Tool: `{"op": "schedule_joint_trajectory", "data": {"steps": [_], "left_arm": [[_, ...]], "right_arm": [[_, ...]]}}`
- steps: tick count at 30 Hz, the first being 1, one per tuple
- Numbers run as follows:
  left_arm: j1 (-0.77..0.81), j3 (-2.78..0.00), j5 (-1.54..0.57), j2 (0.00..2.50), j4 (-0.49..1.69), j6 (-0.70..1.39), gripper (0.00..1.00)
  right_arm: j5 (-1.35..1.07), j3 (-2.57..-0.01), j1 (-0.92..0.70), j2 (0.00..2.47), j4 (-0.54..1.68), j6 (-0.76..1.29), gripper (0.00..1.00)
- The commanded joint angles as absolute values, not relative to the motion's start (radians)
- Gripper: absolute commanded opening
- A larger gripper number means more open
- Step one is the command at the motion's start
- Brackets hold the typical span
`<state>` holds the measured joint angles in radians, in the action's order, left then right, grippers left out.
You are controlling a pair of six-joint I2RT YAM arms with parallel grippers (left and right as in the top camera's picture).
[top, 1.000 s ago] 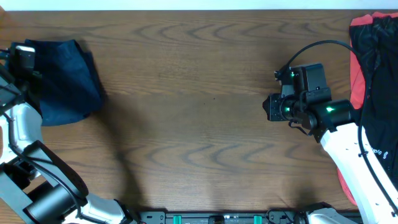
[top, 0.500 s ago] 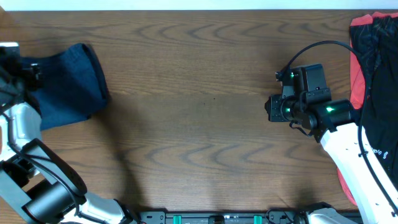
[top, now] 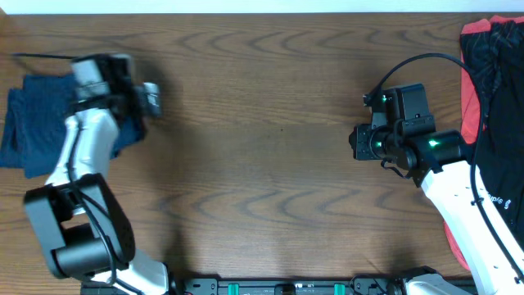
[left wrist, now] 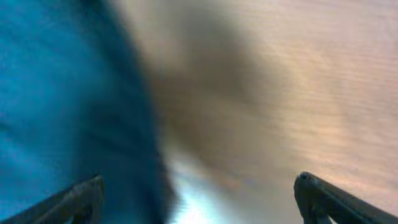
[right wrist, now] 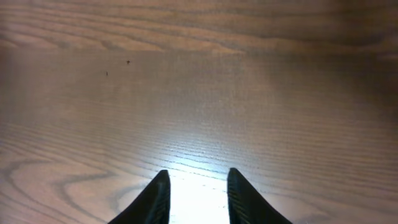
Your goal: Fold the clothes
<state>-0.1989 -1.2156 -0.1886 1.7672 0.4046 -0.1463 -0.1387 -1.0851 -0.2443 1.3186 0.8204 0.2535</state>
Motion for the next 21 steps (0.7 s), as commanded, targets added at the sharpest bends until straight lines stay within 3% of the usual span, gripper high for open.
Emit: {"op": "schedule_joint_trajectory", "data": {"steps": [1, 6, 8, 10, 11, 21], "left_arm": [[-0.117, -1.233, -0.202, 1.747, 0.51, -0.065, 0.98], [0.016, -1.233, -0.202, 1.747, 0.669, -0.065, 0.98], [0.068, -1.233, -0.202, 1.747, 0.719, -0.065, 0.98], [0.11, -1.233, -0.202, 1.746, 0.771, -0.065, 0.98], [0.125, -1.236, -0.202, 1.744, 0.805, -0.064, 0.98], [0.147, -1.315, -0.196, 1.707, 1.243, 0.03, 0.98]], "right_arm": [[-0.102, -1.084, -0.236, 1.328, 0.812, 0.246, 0.36], [-0.036, -1.084, -0.236, 1.373, 0.781, 0.246, 0.45], [-0.018, -1.084, -0.236, 1.413, 0.739, 0.246, 0.55], [-0.001, -1.084, -0.235, 1.457, 0.685, 0.246, 0.8], [0.002, -1.084, -0.233, 1.476, 0.661, 0.246, 0.99], [0.004, -1.084, -0.203, 1.5, 0.649, 0.273, 0.99]]}}
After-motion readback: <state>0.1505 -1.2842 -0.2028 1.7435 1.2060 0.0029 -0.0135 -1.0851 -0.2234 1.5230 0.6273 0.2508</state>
